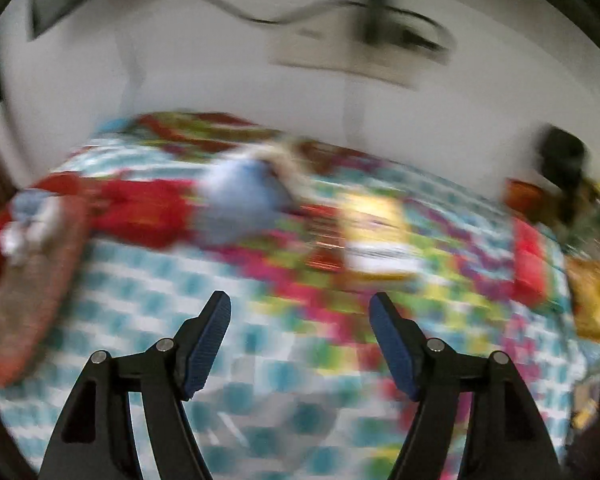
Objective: Organize objects
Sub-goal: 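Move the right gripper to the yellow medicine box and grasp it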
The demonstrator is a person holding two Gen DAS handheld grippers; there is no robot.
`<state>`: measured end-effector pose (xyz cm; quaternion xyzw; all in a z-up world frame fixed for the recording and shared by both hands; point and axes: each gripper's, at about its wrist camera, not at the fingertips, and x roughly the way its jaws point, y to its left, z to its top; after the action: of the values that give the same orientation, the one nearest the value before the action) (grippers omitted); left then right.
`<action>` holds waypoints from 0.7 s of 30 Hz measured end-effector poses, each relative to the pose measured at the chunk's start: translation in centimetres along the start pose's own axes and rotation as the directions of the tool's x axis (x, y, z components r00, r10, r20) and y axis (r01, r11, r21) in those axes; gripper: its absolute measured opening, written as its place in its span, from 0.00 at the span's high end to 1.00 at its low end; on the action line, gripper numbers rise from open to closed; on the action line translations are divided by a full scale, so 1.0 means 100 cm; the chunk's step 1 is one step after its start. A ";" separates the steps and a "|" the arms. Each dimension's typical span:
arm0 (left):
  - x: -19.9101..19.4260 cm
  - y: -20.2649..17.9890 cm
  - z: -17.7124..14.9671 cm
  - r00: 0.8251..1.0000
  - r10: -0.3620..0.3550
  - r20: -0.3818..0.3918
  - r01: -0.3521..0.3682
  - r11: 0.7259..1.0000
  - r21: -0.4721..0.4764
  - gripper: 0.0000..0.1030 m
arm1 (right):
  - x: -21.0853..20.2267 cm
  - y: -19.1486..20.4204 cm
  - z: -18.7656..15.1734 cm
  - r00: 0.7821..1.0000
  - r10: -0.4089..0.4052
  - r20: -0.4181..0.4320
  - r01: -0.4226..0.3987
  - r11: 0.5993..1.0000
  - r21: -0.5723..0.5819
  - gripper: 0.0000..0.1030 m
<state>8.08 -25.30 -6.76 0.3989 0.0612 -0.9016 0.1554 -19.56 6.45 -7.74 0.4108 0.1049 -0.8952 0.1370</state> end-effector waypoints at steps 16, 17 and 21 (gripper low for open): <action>0.001 -0.132 0.051 0.985 -0.161 -0.058 0.169 0.971 0.167 0.46 | 0.073 -0.055 0.027 0.998 0.049 -0.033 -0.048 0.998 0.044 0.33; 0.003 -0.138 0.054 0.984 -0.166 -0.066 0.175 0.969 0.172 0.46 | 0.077 -0.056 0.029 0.998 0.053 -0.038 -0.052 0.998 0.044 0.35; 0.014 -0.166 0.065 0.982 -0.172 -0.083 0.186 0.961 0.207 0.46 | 0.094 -0.056 0.037 0.994 0.087 -0.061 -0.085 0.996 0.028 0.39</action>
<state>-2.87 -11.46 -3.66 0.4347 0.0047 -0.9001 0.0275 -29.85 9.08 -12.13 0.4442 0.0800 -0.8766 0.1669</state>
